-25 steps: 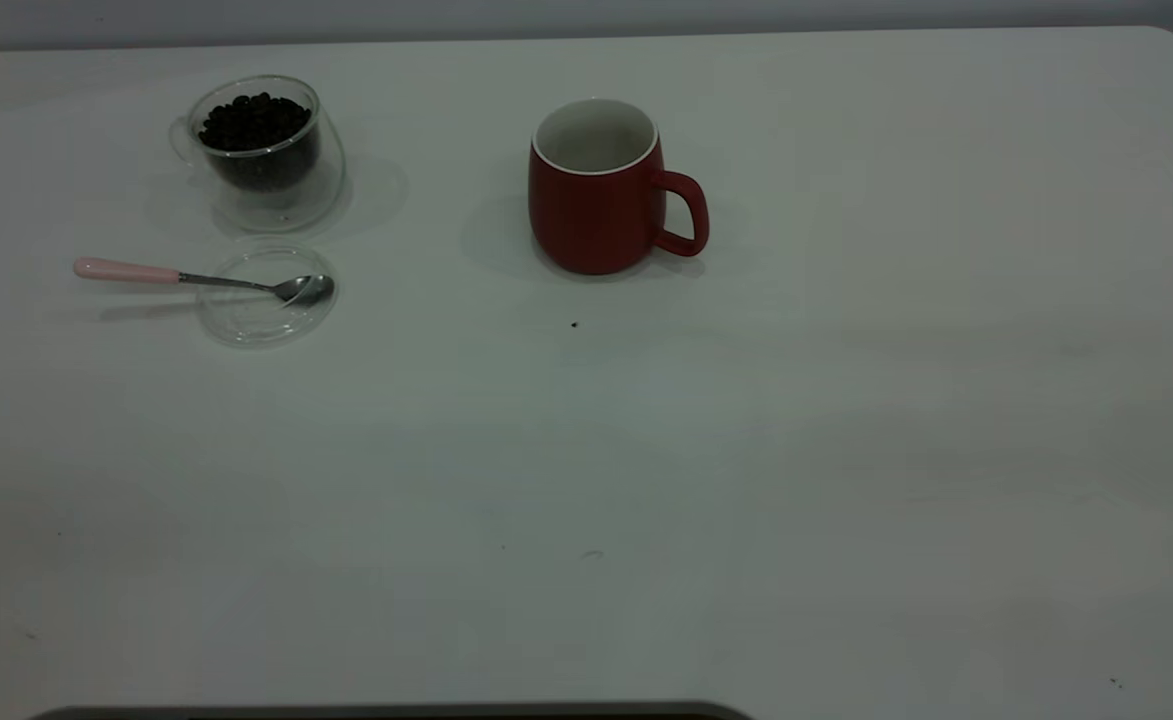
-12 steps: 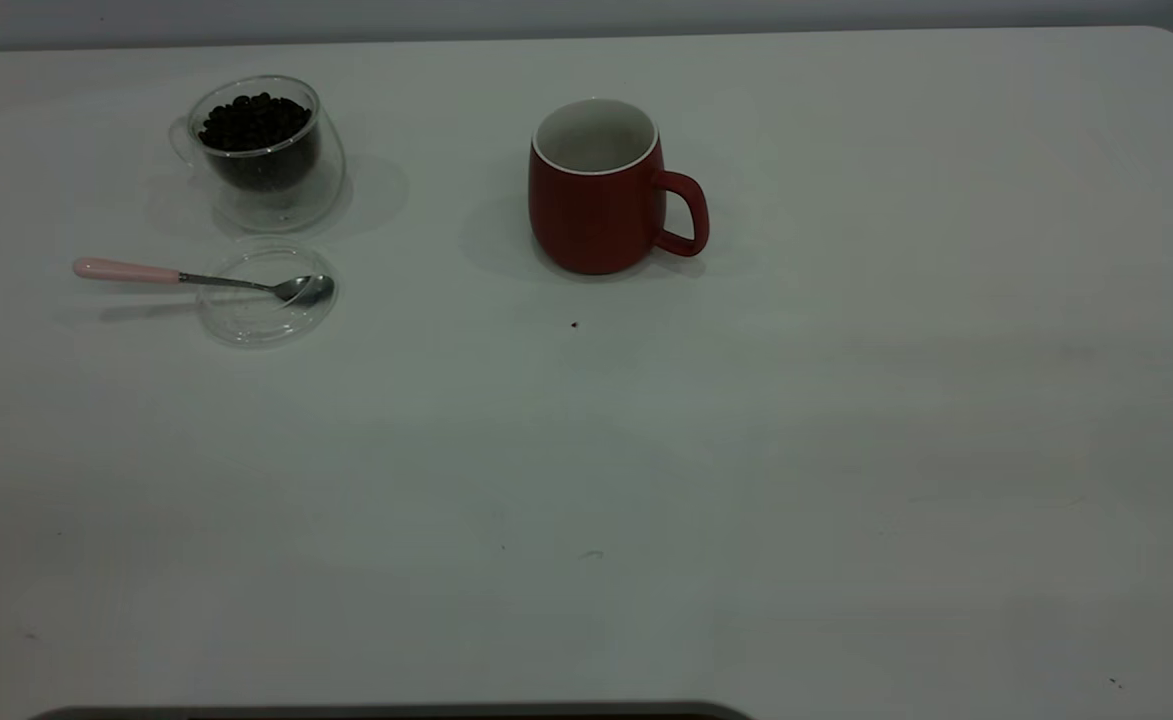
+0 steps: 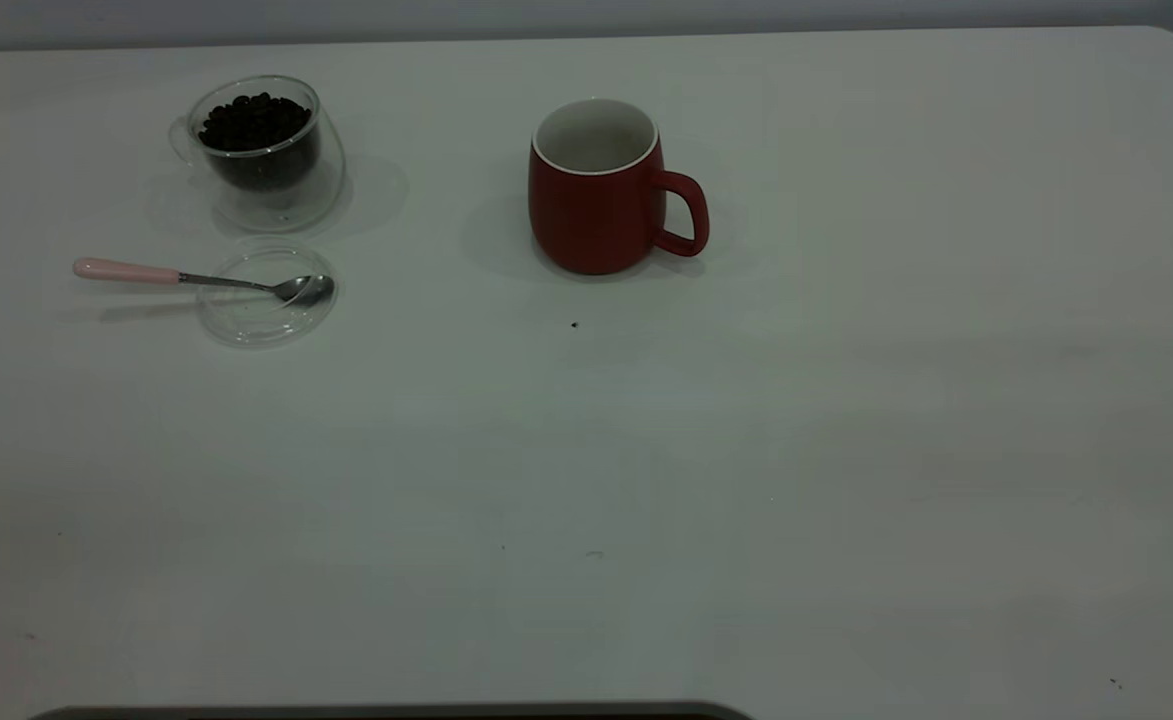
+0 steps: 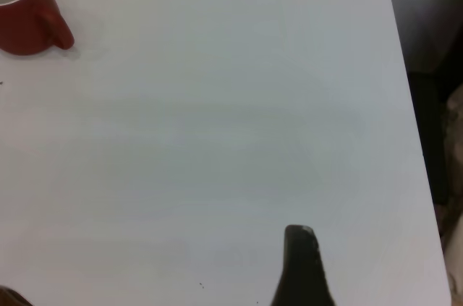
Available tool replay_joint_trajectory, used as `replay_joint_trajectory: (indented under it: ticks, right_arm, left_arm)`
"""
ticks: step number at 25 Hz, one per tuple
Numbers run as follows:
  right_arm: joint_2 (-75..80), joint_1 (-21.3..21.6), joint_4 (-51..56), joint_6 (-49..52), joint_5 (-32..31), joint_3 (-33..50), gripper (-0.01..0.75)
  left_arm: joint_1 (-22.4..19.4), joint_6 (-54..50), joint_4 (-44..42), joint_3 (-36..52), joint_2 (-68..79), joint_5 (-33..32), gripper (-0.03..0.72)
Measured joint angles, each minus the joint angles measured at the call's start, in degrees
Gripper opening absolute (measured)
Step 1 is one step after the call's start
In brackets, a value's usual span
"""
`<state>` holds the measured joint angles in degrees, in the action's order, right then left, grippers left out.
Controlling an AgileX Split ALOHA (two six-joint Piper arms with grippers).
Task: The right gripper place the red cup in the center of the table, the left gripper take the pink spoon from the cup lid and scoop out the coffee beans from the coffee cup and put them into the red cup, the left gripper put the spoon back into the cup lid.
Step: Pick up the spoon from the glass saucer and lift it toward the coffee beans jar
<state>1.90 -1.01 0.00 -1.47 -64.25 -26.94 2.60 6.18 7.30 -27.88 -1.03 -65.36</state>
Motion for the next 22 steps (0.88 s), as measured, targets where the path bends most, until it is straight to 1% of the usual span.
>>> replay_joint_trajectory:
  ticks: [5,7,9,11,19,22]
  right_arm:
    - [0.0,0.0,0.0,0.0,0.0,0.0,0.589]
    - [-0.1,0.0,0.0,0.0,0.0,0.0,0.589]
    - [-0.2,0.0,0.0,0.0,0.0,0.0,0.589]
    - [-0.2,0.0,0.0,0.0,0.0,0.0,0.589]
    - [-0.3,0.0,0.0,0.0,-0.1,0.0,0.589]
    - [-0.3,0.0,0.0,0.0,-0.1,0.0,0.589]
  left_arm:
    - [0.0,-0.4,0.0,0.0,0.0,0.0,0.465]
    - [0.0,-3.3,0.0,0.0,0.5,0.3,0.465]
    - [0.0,-6.2,-0.6,-0.1,3.8,0.9,0.465]
    - [0.0,-7.0,-0.9,-0.6,10.3,3.0,0.465]
    - [0.0,-8.6,-1.1,-3.5,40.6,23.2,0.465]
    - [-0.2,-8.8,-2.0,-6.8,53.8,28.9,0.465]
